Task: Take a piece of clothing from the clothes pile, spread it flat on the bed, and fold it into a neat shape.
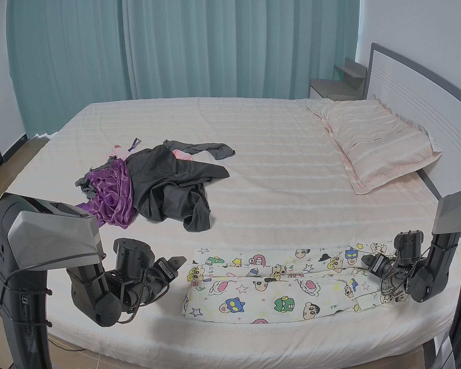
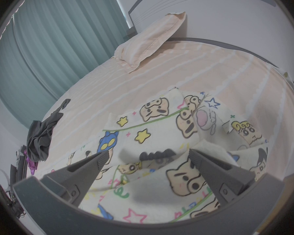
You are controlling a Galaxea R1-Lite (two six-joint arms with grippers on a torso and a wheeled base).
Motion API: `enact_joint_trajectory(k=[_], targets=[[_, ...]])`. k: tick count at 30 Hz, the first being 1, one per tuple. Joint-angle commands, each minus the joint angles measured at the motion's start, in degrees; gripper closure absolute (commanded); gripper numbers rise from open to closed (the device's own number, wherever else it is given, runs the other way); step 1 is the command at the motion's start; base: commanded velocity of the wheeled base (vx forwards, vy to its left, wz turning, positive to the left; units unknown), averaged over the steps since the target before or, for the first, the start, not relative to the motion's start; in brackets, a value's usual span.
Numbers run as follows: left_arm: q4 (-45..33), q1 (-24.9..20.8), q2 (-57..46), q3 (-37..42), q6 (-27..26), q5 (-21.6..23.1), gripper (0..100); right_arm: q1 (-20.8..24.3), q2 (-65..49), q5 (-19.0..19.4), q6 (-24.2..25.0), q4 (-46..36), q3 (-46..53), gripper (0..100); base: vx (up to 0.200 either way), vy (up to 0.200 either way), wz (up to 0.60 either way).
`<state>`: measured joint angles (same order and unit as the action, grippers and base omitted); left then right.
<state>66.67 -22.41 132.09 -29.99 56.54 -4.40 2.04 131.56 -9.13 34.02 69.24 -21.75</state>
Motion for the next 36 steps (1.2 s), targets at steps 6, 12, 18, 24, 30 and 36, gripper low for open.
enact_joint_trajectory(k=[6, 12, 18, 24, 30, 36], targets=[[0.21, 0.35, 0.01, 0.98, 0.15, -0.08, 0, -2.48, 3.26, -1.15, -0.1, -0.07, -2.86, 0, 0.0, 0.0, 0.0], [0.21, 0.35, 0.1, 1.16, 0.15, -0.08, 0, -4.85, 3.18, -2.21, -0.98, -0.25, -3.83, 0, 0.0, 0.0, 0.0], [0.21, 0.35, 0.1, 1.16, 0.15, -0.17, 0, -6.52, 3.26, -2.3, -1.24, -0.16, -4.88, 0, 0.0, 0.0, 0.0], [0.21, 0.35, 0.1, 1.25, 0.24, -0.17, 0, -6.43, 4.23, -2.12, -0.98, 0.63, -5.94, 0, 0.0, 0.0, 0.0], [0.21, 0.35, 0.1, 1.25, 0.24, -0.17, 0, -6.17, 6.16, -1.94, -0.71, 0.81, -6.9, 0, 0.0, 0.0, 0.0], [0.21, 0.35, 0.1, 1.25, 0.24, -0.08, 0, -6.43, 7.22, -2.03, -0.63, 0.81, -8.05, 100, 0.0, 0.0, 0.0]])
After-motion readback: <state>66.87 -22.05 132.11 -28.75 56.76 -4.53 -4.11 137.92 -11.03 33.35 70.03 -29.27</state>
